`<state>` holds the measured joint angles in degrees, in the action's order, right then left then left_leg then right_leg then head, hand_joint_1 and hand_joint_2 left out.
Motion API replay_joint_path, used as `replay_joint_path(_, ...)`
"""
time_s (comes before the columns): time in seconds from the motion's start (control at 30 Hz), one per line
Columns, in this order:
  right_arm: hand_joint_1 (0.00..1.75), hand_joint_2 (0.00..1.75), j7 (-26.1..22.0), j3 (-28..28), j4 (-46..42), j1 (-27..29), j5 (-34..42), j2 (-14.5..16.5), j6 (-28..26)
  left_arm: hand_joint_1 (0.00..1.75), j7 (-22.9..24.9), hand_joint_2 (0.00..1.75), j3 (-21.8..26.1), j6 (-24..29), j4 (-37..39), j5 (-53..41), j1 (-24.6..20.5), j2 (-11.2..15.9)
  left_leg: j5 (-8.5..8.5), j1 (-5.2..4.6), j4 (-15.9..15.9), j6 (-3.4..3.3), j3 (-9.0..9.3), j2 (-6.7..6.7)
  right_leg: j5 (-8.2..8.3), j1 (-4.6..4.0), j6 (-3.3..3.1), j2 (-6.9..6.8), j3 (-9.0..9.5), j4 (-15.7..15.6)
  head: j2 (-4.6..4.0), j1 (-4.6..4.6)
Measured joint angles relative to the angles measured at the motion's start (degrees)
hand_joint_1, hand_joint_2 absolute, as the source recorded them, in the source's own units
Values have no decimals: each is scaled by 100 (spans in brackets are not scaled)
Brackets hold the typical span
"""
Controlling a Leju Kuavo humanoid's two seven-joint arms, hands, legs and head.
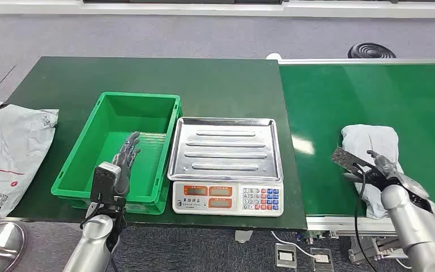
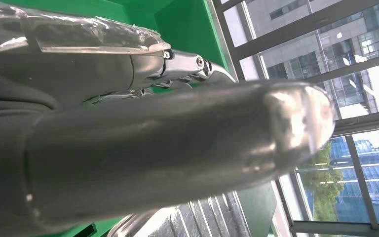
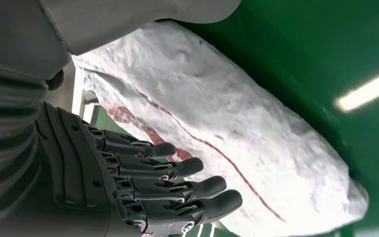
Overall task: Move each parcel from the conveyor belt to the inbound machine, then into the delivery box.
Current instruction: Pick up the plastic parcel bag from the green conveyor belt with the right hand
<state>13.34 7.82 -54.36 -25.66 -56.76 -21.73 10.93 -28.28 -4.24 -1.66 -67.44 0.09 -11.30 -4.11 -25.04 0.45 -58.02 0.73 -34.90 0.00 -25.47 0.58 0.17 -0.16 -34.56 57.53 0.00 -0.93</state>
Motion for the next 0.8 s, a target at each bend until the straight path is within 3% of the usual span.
replay_joint_path(0.27,0,175,425,0,-899,801,-213,-49,-140,0,70,0,56,31,-111,0,61,-6,-6,-1,0,-2,0,7,-2,1,2,0,-1,0,0,1)
replay_joint_path(0.8,0,175,747,-1,-1970,1603,-929,-258,-11,0,84,0,134,46,-209,12,130,-18,-10,0,0,-1,3,11,-9,1,1,2,-1,-1,0,1)
